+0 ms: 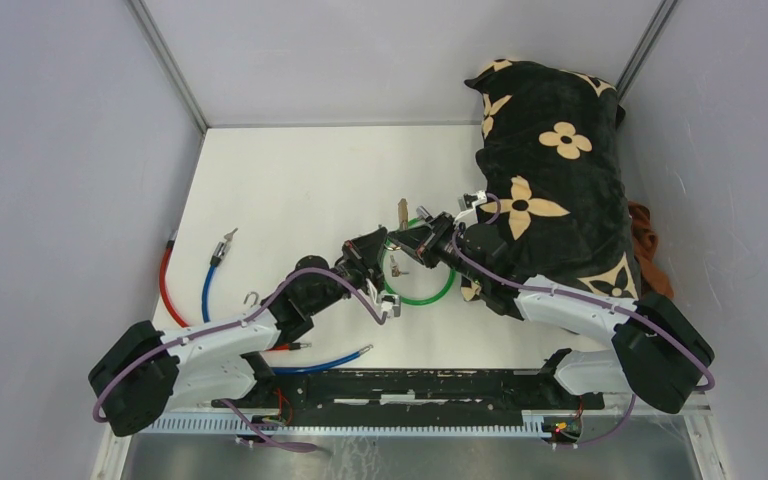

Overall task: Lock with the key
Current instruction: Lock the lock.

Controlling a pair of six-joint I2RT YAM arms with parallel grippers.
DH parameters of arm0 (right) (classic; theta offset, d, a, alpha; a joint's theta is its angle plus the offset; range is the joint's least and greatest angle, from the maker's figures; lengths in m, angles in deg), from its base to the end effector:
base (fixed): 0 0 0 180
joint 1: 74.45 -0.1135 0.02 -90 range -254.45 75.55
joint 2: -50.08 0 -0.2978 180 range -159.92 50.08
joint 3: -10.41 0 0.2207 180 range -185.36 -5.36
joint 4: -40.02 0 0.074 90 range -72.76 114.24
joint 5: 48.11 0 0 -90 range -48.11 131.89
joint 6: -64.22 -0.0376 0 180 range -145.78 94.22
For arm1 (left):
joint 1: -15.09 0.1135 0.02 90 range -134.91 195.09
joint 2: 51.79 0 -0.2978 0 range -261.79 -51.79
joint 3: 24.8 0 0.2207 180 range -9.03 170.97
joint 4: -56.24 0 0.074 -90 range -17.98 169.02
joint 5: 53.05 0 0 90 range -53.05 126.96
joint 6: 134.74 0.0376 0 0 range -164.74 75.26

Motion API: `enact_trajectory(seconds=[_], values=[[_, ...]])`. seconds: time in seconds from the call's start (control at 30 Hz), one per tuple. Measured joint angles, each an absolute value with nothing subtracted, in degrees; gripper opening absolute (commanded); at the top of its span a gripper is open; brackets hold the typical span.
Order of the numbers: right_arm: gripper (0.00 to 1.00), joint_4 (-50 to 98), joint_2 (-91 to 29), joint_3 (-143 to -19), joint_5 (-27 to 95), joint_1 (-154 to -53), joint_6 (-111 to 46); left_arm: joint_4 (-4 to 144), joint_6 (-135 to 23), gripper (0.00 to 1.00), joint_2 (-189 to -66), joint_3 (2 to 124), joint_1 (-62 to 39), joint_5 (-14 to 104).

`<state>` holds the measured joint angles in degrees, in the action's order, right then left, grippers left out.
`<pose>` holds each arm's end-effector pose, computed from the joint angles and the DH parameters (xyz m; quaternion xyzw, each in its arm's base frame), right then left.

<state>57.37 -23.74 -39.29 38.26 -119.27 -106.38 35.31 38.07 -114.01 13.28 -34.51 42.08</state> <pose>0.1751 0.1773 0.2962 0.2095 0.7176 0.6008 0.2833 0.1231 -0.1498 0.2805 0.6766 0.2647 0.1650 0.6670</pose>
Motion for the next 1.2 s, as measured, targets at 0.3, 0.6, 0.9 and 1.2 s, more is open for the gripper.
enact_trajectory(seconds=[0.3, 0.6, 0.9, 1.2], values=[[0.26, 58.4, -23.7, -38.3, 38.1, -118.6, -109.5, 39.3, 36.6, 0.02, -114.0, 15.5, -34.5, 41.9], [0.45, 65.0, -27.3, -32.2, 32.2, -116.1, -110.5, 58.0, 13.5, 0.02, -114.0, 22.2, -35.0, 42.1], [0.58, 67.8, -31.9, -29.7, 23.4, -114.7, -109.2, 69.8, -10.2, 0.02, -116.2, 22.2, -34.4, 41.5], [0.64, 69.2, -35.6, -36.8, 7.8, -111.4, -93.7, 68.8, -29.8, 0.02, -116.1, 22.2, -25.9, 46.6]])
